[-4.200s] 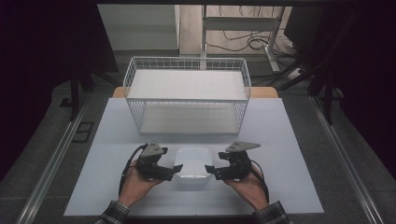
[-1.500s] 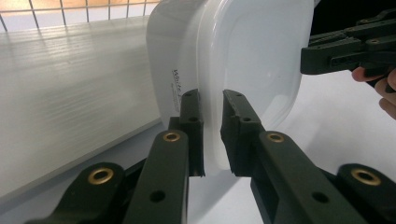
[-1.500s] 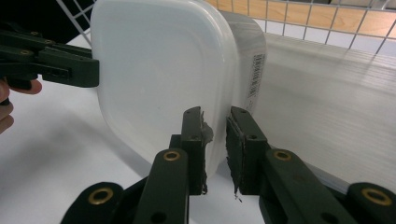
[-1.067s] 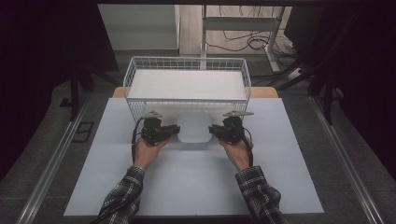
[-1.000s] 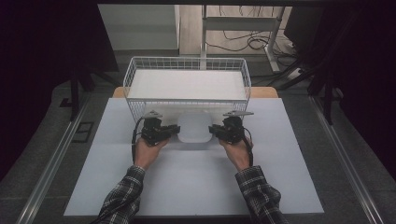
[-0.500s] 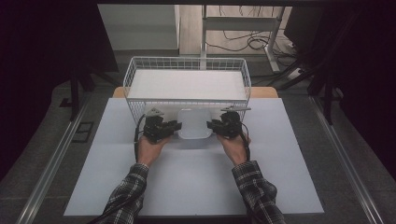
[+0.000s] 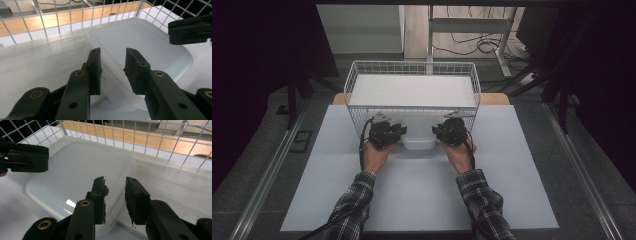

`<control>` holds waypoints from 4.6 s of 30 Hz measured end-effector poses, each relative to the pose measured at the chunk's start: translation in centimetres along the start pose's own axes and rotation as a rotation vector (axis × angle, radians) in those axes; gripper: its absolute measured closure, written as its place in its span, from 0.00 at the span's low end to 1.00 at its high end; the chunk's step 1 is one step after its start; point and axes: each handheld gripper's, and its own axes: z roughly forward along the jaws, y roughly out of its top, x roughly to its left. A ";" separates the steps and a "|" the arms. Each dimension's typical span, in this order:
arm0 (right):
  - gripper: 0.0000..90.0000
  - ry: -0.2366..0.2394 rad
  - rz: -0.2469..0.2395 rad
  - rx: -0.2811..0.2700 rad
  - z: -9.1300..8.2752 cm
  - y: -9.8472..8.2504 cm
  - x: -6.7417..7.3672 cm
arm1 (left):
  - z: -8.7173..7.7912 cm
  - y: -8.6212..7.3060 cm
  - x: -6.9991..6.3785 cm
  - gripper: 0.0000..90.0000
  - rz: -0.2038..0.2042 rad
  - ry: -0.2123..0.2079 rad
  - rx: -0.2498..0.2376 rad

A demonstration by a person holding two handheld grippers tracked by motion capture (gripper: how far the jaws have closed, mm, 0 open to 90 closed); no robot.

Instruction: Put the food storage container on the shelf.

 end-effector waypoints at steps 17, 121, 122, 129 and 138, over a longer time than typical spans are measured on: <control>0.99 0.099 -0.078 -0.021 -3.6 -0.5 0.9 | -5.4 -2.4 -2.0 0.28 0.085 -0.020 -0.038; 0.24 0.183 -0.184 0.053 -0.5 -2.1 5.1 | -15.3 -13.2 -5.0 0.02 0.174 -0.049 -0.010; 0.22 0.189 -0.183 0.052 -0.7 -2.3 5.1 | -15.3 -13.2 -4.9 0.02 0.174 -0.049 -0.009; 0.10 0.190 -0.204 0.062 -1.9 -3.4 5.4 | -15.4 -13.2 -5.0 0.02 0.180 -0.046 -0.019; 0.04 0.191 -0.205 0.074 -5.1 -5.1 5.4 | -15.6 -13.1 -4.9 0.03 0.176 -0.047 -0.017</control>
